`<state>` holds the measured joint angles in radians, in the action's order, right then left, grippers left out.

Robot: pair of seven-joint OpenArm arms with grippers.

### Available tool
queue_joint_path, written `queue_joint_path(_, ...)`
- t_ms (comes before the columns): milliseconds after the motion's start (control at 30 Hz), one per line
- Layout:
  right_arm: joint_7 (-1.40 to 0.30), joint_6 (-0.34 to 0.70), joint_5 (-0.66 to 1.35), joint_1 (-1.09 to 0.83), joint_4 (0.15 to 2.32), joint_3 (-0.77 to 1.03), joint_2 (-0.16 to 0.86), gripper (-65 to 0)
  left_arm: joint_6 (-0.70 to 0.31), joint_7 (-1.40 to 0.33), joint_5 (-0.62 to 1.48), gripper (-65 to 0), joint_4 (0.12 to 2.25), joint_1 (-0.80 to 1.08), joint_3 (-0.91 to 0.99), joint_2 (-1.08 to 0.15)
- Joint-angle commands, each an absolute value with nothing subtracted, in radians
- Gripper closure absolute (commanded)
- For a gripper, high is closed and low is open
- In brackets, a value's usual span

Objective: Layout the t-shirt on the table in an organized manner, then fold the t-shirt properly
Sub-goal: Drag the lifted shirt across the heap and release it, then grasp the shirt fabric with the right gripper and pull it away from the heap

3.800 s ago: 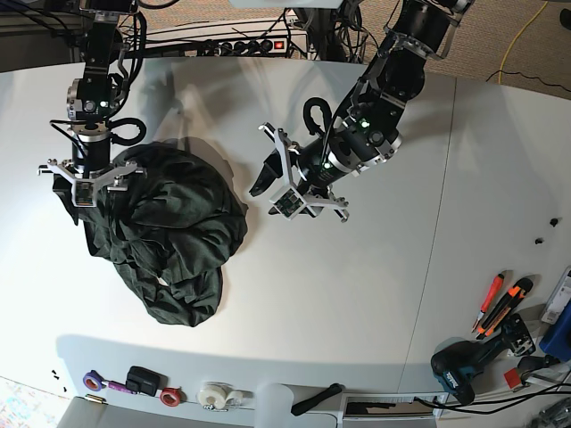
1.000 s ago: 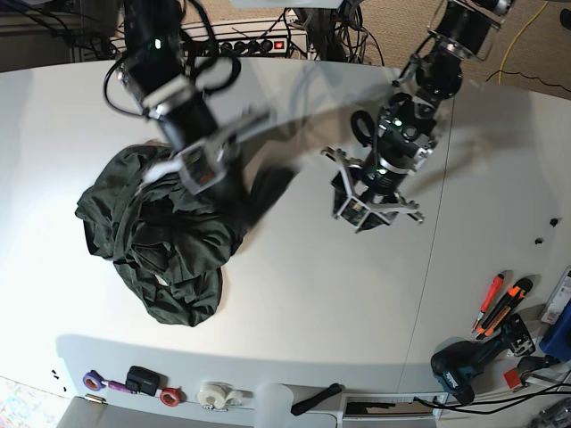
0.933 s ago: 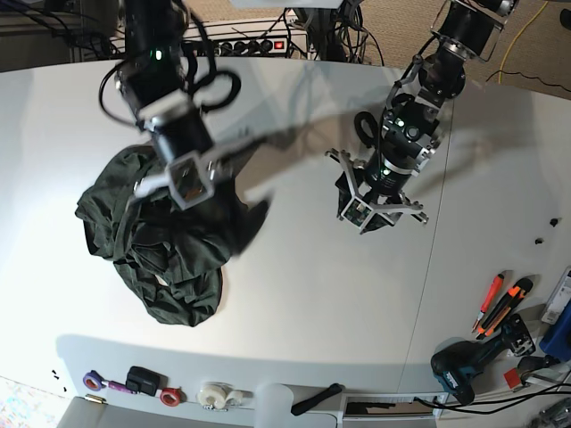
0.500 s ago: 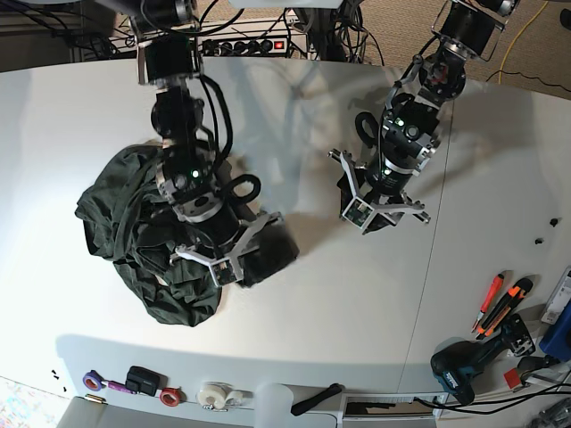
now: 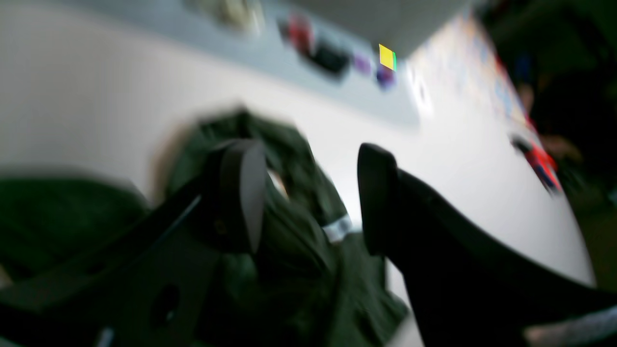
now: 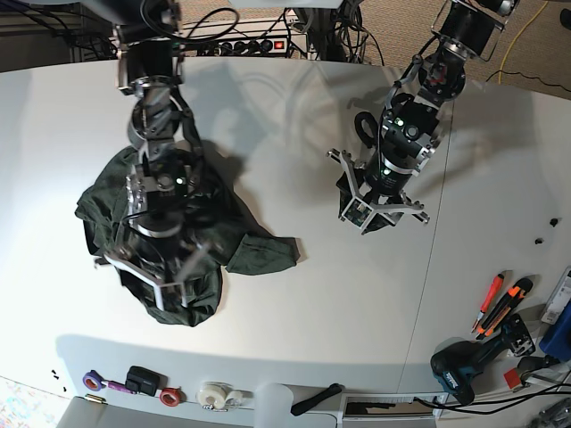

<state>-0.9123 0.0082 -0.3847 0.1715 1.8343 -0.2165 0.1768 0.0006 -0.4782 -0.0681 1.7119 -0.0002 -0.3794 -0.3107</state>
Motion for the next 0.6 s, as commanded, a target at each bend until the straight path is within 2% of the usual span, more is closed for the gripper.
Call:
queue_joint_path(0,-0.894,-0.002,-0.409,0.172,1.852,-0.213,0.211,-30.7,0.007,-0.455,-0.075,-25.8,1.729,-0.017,-0.376,-0.313)
queue_joint_path(233,-0.879,-0.020,-0.373,0.014,1.851,-0.061,0.367,-30.7,0.003,-0.450,-0.075,-25.8,1.729,-0.017,-0.376,-0.313)
queue_joint_path(400,-0.804,0.016,-0.034,-0.086,1.851,0.133,0.374,-30.7,0.003,-0.445,-0.051,-25.8,1.729,-0.017,-0.377,-0.313)
queue_joint_path(567,-0.776,0.071,0.176,-0.137,1.850,0.245,0.352,-30.7,0.003,-0.445,-0.049,-25.8,1.729,-0.017,-0.377,-0.313)
